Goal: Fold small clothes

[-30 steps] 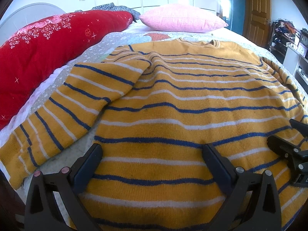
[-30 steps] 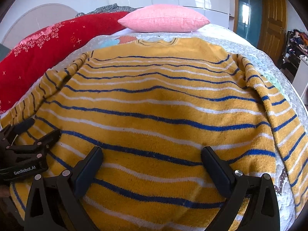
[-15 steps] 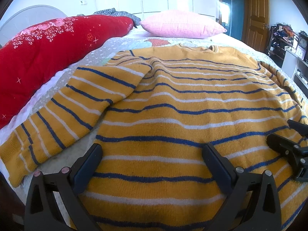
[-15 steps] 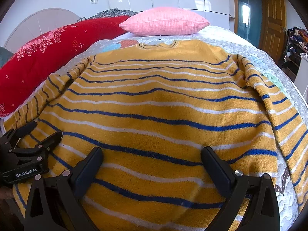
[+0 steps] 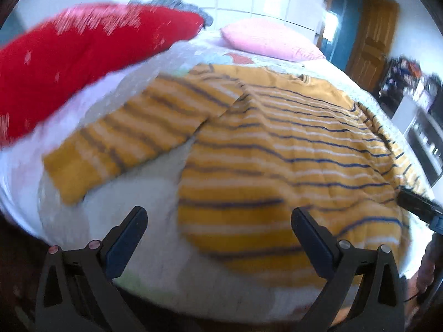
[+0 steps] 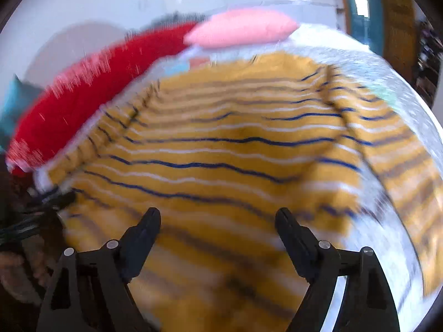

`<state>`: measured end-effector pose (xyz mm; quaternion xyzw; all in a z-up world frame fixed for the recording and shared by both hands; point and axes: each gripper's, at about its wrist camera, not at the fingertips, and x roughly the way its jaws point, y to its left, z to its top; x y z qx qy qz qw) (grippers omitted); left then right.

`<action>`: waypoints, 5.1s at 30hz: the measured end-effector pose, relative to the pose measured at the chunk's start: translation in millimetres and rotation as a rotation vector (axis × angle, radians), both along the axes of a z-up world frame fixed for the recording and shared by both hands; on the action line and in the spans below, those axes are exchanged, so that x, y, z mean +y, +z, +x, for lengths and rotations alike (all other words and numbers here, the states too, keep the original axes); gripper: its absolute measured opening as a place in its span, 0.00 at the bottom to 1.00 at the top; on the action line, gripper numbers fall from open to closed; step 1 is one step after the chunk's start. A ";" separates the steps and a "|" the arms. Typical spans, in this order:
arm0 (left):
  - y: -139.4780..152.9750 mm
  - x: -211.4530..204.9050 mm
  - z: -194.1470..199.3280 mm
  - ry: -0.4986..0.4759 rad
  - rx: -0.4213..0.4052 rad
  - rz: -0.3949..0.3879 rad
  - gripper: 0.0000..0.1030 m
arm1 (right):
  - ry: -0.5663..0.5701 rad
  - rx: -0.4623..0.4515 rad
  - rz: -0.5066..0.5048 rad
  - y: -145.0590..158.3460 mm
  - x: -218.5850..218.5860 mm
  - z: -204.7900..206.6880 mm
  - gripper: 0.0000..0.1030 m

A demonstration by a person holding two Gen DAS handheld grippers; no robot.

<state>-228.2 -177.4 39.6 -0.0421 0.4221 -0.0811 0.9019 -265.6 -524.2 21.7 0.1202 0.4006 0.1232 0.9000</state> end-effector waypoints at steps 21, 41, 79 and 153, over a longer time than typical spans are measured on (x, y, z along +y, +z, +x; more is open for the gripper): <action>75.9 -3.1 -40.8 -0.217 -0.015 -0.250 0.06 | 0.012 -0.005 0.433 18.0 -44.9 -76.1 0.10; 22.5 -10.3 -54.5 -0.129 0.075 -0.141 0.77 | -0.183 0.075 0.168 -8.8 -74.0 -95.3 0.50; 3.2 24.6 -66.6 -0.086 0.073 -0.246 0.79 | -0.704 -0.161 -0.033 86.9 -199.7 -56.9 0.05; -27.4 151.9 -98.5 0.133 0.007 -0.304 0.79 | 0.588 -0.189 -0.160 129.3 401.7 154.2 0.09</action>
